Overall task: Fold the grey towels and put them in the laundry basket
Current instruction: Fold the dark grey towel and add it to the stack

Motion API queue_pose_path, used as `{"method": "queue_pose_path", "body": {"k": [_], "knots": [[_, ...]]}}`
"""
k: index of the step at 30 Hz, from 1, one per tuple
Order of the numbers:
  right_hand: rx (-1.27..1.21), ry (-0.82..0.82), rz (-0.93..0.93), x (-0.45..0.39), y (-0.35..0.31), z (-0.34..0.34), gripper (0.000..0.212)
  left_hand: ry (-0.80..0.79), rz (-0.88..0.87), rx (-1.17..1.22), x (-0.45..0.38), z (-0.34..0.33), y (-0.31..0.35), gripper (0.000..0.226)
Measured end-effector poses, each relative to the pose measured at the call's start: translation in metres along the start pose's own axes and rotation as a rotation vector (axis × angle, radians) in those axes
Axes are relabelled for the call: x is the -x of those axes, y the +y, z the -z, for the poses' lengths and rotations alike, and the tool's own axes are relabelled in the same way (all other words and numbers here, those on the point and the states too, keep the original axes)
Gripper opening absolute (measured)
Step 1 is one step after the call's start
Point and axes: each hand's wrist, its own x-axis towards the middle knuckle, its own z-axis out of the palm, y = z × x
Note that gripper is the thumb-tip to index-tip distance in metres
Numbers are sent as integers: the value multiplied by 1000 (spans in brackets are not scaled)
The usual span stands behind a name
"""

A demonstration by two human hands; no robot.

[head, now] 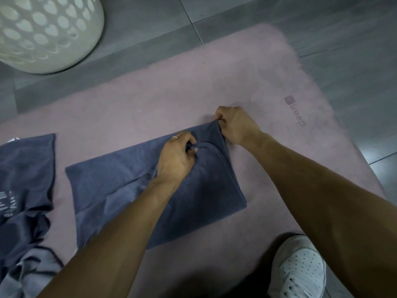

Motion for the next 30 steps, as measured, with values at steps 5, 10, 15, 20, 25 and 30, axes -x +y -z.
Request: {"method": "queue_pose_path", "body": {"k": [5,10,15,20,25,30], "knots": [[-405,24,-200,-1,4,0,15,-26,47,65,-23,11,11,6],[-547,-133,-252,9,-2,8,12,-204,-5,33,-53,9,23,8],[-738,-170,-357,12,-4,16,18,-201,64,55,-54,0,16,8],[-599,-228,-306,10,-1,16,13,-200,85,79,-54,1,16,8],[-599,-259,-241,10,-5,21,12,-202,106,96,-56,4,19,8],[-595,-185,-230,9,-4,16,11,-203,108,85,-59,9,28,11]]}}
